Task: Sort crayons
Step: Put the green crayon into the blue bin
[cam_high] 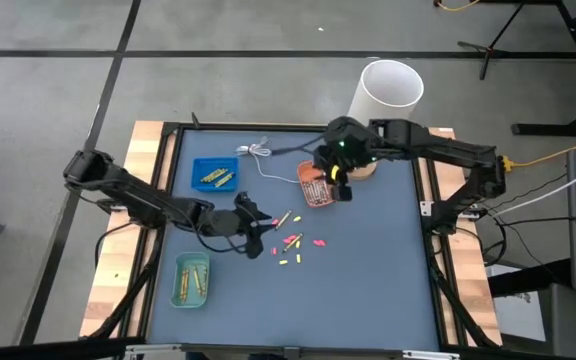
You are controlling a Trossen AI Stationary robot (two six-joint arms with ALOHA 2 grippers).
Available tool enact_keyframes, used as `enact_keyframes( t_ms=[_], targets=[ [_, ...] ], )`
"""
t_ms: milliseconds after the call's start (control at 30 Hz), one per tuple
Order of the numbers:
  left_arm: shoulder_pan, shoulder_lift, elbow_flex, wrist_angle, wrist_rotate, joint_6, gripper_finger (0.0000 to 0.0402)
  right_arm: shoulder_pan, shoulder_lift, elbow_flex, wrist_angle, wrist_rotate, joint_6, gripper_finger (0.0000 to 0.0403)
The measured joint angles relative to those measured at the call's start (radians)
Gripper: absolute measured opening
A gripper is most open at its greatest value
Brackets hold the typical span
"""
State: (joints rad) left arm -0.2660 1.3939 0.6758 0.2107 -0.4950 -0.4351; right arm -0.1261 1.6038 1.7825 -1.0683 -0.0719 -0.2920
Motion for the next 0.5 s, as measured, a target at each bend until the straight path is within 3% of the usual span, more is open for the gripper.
enact_keyframes(
  t_ms=[200, 500],
  targets=[
    [0.054, 0.146, 0.017, 0.158, 0.002, 0.041, 0.0111, 0.07, 0.002, -0.092, -0.008, -0.001, 0.0, 0.0136],
    [0.133, 0.318, 0.073, 0.164, 0.006, 0.072, 0.0111, 0.166, 0.0, -0.29, 0.036, -0.001, 0.0, 0.0136]
  ],
)
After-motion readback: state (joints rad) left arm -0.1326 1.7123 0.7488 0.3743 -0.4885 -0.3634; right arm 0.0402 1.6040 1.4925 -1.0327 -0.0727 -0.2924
